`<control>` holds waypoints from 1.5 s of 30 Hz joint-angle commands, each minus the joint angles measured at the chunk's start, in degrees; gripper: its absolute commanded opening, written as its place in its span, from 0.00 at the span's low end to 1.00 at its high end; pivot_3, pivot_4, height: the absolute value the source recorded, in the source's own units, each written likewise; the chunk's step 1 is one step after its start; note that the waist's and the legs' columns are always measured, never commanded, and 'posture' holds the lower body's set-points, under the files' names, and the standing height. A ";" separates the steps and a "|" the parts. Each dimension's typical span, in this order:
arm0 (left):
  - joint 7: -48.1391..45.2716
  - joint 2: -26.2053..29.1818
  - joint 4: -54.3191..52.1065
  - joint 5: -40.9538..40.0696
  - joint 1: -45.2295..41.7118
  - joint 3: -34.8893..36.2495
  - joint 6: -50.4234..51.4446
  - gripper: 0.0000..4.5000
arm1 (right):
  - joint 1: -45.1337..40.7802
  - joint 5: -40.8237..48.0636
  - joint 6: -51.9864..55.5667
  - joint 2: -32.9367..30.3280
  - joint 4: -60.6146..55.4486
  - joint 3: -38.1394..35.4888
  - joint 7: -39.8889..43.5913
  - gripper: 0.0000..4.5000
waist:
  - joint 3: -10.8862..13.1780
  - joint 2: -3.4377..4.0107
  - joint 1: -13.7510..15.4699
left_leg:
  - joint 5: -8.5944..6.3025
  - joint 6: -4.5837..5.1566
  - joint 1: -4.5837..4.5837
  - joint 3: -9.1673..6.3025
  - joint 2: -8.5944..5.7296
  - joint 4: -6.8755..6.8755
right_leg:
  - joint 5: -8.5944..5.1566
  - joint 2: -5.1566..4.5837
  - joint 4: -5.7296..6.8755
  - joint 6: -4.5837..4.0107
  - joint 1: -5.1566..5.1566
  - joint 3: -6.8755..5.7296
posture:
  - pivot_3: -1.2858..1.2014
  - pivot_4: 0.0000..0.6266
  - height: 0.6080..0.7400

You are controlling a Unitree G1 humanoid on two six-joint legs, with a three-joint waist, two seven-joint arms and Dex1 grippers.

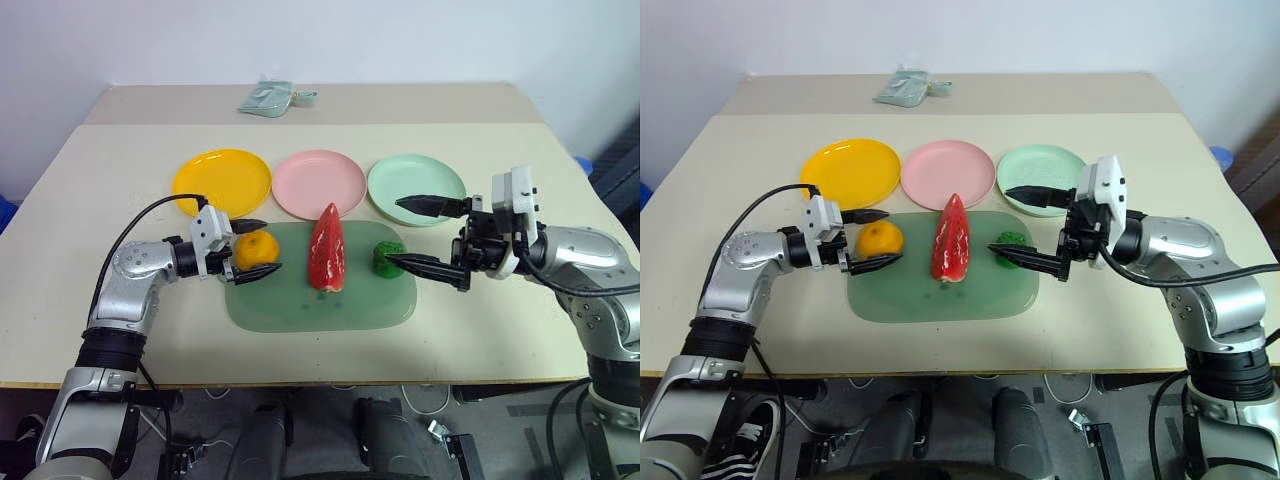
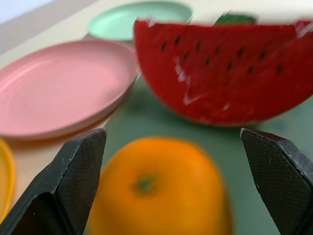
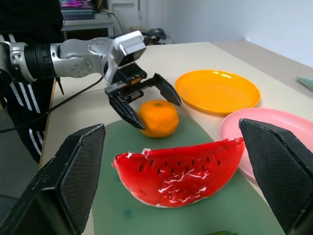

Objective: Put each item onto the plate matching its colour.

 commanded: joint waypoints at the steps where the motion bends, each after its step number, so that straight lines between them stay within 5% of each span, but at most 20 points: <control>1: 3.29 -0.94 0.96 2.76 0.23 -0.75 -1.99 1.00 | 0.13 0.07 -1.06 0.05 -1.23 -0.40 -0.14 0.99 | 0.00 0.00 0.04 | 0.00 0.00 0.00 0.00 0.00 0.01 | 0.00 0.00 0.00 0.00 0.00 0.00 | 0.52 0.24 1.00; 5: 4.23 -1.41 1.21 3.86 1.47 -1.39 -1.53 1.00 | -0.39 -0.24 -1.15 -0.01 -0.88 0.08 -0.07 0.99 | -0.01 0.01 -0.02 | 0.00 0.00 0.00 0.00 0.00 0.01 | 0.00 0.00 0.01 0.00 0.00 0.00 | 0.52 0.24 1.00; 10: 5.57 -2.97 -1.54 1.20 2.32 -0.05 0.90 0.76 | -0.79 -0.84 -1.29 -0.05 -0.39 0.55 0.10 1.00 | -0.01 0.02 0.02 | 0.00 0.00 0.01 0.00 0.00 0.02 | 0.00 0.00 0.03 0.00 0.00 0.00 | 0.52 0.24 1.00; 20: 28.02 -10.15 3.02 -2.67 -10.74 10.60 11.47 0.76 | -4.29 -3.34 -2.00 2.83 2.88 1.74 -4.22 1.00 | 0.01 -0.04 0.00 | 0.00 0.00 -0.01 -0.05 -0.01 0.11 | 0.01 0.00 0.09 0.01 0.01 -0.01 | 0.52 0.24 1.00; 30: 46.72 -11.55 26.42 2.35 -22.31 14.96 0.36 0.76 | -6.91 -7.32 -4.57 8.63 6.32 4.12 -7.97 1.00 | 0.02 -0.04 0.13 | 0.00 0.00 0.00 -0.03 -0.03 0.03 | 0.01 0.00 0.06 0.02 -0.02 -0.02 | 0.52 0.24 1.00; 37: 49.53 -12.79 37.43 4.00 -26.90 14.64 -7.59 0.76 | -6.67 -7.41 -4.23 8.21 5.85 4.23 -7.27 1.00 | 0.02 -0.06 0.18 | 0.00 -0.01 -0.03 -0.04 -0.07 0.05 | 0.02 -0.01 0.06 0.03 -0.01 -0.03 | 0.52 0.24 1.00; 38: 48.89 -12.84 38.21 3.71 -27.28 14.73 -7.62 0.98 | -6.64 -7.40 -4.17 8.23 5.77 4.15 -7.32 1.00 | 0.02 -0.06 0.06 | 0.00 0.00 -0.03 -0.04 -0.07 0.05 | 0.02 -0.01 0.06 0.03 -0.01 -0.03 | 0.52 0.24 1.00; 45: 44.29 -11.85 36.50 2.48 -27.37 14.67 -8.11 0.99 | -6.35 -7.55 -4.29 8.04 5.71 3.75 -7.46 1.00 | 0.02 -0.06 -0.12 | 0.00 -0.01 -0.01 -0.04 -0.06 0.00 | 0.01 0.00 0.07 0.03 -0.03 -0.03 | 0.52 0.24 1.00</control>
